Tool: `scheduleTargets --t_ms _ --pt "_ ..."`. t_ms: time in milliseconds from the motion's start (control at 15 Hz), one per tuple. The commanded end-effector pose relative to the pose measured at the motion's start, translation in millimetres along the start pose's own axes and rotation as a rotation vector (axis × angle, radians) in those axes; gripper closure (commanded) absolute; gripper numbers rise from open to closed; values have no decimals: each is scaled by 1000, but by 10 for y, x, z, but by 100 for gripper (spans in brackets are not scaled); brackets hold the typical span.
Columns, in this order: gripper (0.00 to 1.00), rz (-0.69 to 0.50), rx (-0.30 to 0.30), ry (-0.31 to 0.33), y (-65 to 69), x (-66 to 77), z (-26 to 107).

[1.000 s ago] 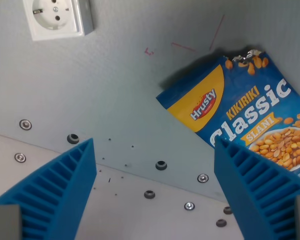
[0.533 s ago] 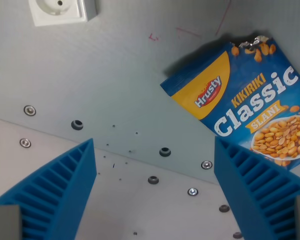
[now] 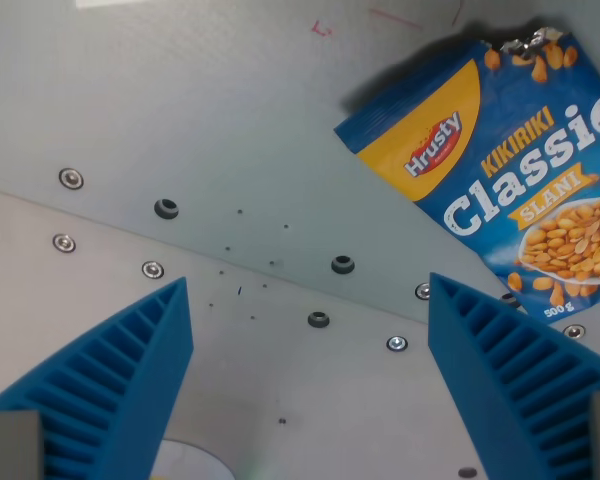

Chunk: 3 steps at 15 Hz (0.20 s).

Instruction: Rotate around base positive y

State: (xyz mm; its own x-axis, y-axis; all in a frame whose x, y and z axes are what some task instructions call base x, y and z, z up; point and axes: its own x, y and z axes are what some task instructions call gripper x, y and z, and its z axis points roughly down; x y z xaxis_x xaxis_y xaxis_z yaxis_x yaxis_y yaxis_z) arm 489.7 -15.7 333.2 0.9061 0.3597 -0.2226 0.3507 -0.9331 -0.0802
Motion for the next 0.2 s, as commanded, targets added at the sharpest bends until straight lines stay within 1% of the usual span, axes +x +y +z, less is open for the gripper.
scheduleTargets --t_ms 67,200 --pt "0 -4 95 -244 24 69 -94" --pt "0 -4 105 -269 24 69 -94"
